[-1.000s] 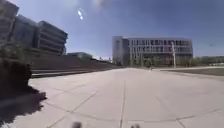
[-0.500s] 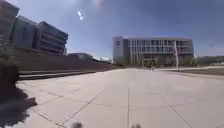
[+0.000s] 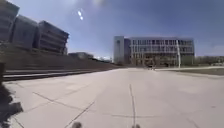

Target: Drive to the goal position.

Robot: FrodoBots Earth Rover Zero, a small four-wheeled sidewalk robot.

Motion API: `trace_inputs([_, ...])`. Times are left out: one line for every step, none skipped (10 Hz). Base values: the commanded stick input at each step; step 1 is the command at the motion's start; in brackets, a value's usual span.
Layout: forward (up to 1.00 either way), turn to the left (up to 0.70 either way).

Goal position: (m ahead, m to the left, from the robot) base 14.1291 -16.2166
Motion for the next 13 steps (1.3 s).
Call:
trace_inputs([0.7, 0.0])
trace_inputs([0.7, 0.0])
trace_inputs([0.7, 0.0])
trace_inputs([0.7, 0.0])
trace_inputs([0.7, 0.0])
trace_inputs([0.7, 0.0])
trace_inputs([0.7, 0.0])
trace_inputs([0.7, 0.0])
trace_inputs([0.7, 0.0])
trace_inputs([0.7, 0.0])
trace_inputs([0.72, 0.01])
trace_inputs([0.83, 0.01])
trace_inputs([0.85, 0.01])
